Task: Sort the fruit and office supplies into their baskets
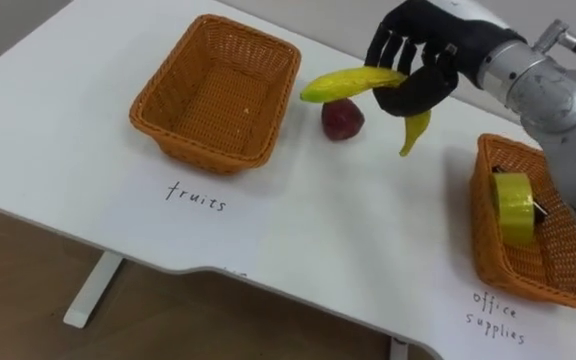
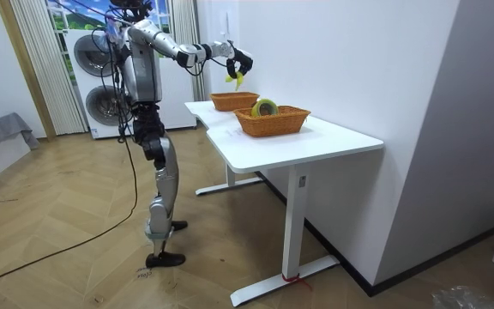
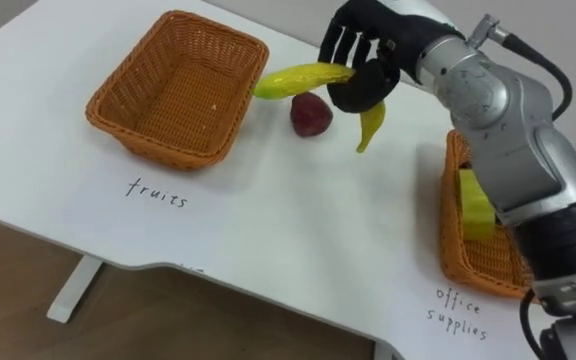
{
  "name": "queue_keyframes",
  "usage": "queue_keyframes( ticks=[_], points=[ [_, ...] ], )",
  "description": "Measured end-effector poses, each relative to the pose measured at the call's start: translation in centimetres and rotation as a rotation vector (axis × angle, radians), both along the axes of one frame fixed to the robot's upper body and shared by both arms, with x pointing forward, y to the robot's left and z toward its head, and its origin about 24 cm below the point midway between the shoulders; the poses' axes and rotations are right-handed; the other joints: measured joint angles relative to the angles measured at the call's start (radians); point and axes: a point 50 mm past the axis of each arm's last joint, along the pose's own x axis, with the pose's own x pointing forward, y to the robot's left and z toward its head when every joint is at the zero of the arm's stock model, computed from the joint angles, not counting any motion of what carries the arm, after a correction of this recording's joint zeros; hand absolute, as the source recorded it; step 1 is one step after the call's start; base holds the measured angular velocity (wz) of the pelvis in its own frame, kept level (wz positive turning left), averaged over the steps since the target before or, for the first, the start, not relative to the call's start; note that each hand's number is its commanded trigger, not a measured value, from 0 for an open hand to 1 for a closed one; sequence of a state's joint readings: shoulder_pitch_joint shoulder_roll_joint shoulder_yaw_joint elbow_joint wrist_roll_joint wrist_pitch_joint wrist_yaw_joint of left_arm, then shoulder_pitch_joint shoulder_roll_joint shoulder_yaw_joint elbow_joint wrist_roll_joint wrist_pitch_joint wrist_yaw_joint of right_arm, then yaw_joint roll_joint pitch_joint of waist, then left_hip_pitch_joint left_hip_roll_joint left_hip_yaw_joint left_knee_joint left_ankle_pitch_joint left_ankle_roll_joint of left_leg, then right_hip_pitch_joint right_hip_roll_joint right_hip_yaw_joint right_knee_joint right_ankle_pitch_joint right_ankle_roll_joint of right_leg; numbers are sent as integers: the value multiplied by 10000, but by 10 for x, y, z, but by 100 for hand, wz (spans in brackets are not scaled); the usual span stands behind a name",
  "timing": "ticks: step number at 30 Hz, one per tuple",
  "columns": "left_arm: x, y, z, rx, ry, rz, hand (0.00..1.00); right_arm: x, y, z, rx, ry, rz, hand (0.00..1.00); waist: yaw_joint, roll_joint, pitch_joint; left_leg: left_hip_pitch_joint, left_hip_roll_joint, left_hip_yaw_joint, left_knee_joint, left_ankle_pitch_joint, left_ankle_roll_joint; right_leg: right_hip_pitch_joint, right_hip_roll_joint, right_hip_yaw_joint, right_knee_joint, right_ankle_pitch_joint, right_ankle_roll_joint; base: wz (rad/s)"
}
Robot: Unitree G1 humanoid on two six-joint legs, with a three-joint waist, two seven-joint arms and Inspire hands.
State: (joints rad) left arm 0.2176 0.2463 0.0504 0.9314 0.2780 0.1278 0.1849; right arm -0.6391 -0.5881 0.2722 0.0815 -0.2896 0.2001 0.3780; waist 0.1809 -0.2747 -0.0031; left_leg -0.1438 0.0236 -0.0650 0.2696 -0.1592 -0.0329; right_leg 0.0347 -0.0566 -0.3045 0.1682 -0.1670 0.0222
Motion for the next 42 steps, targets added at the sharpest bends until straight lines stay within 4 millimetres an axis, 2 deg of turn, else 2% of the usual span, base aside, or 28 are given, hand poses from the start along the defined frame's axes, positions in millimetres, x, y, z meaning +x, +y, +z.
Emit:
queue_keyframes(
  ticks=[4,7,10,13,20,23,25,31,38,42],
  points=[
    [-5,0,1,24,28,34,0,-2,1,7,128,-190,88,100,-1,-63,-4,3,0,-19,-24,14,-6,-2,1,-18,0,-1,1,0],
    [-7,1,2,101,4,-33,0,-3,2,9,161,-269,145,100,27,-166,30,0,0,-24,-24,14,-6,-2,1,-59,2,0,1,0],
    [-2,0,4,281,-230,-62,0,-3,3,8,115,-127,178,100,196,-323,144,6,1,-25,-26,13,-6,0,1,-87,0,-1,1,0],
    [5,3,8,553,-609,-199,0,-1,5,7,-27,-63,212,100,243,-412,201,-24,-3,-105,-20,13,-8,12,2,-252,1,0,1,7],
    [17,8,18,1519,-995,-1114,0,0,8,7,-93,-25,293,100,528,-495,198,35,-8,-216,-223,62,-33,18,17,-254,0,0,1,4],
    [17,11,19,1738,-1001,-1084,0,1,9,5,50,94,344,100,698,-556,255,188,-6,-248,-402,107,-42,100,21,-275,-19,-1,1,3],
    [16,12,20,1993,-989,-1194,0,3,14,4,-44,141,446,100,741,-657,332,215,-6,-336,-473,118,-60,127,36,-314,-25,-2,3,11],
    [18,11,21,2346,-989,-1580,0,16,16,-4,-341,499,152,100,984,-867,331,164,-29,-542,-469,126,-69,150,41,-552,-40,-2,3,12],
    [19,11,22,2558,-1022,-1774,0,20,16,-10,-43,350,75,100,1290,-903,351,158,-63,-675,-473,126,-67,200,34,-601,-31,-2,3,7],
    [19,12,22,2571,-1003,-1781,0,23,11,-19,-119,575,-215,100,1415,-898,393,122,-74,-726,-465,128,-67,201,39,-605,-41,-3,5,3]
  ],
)
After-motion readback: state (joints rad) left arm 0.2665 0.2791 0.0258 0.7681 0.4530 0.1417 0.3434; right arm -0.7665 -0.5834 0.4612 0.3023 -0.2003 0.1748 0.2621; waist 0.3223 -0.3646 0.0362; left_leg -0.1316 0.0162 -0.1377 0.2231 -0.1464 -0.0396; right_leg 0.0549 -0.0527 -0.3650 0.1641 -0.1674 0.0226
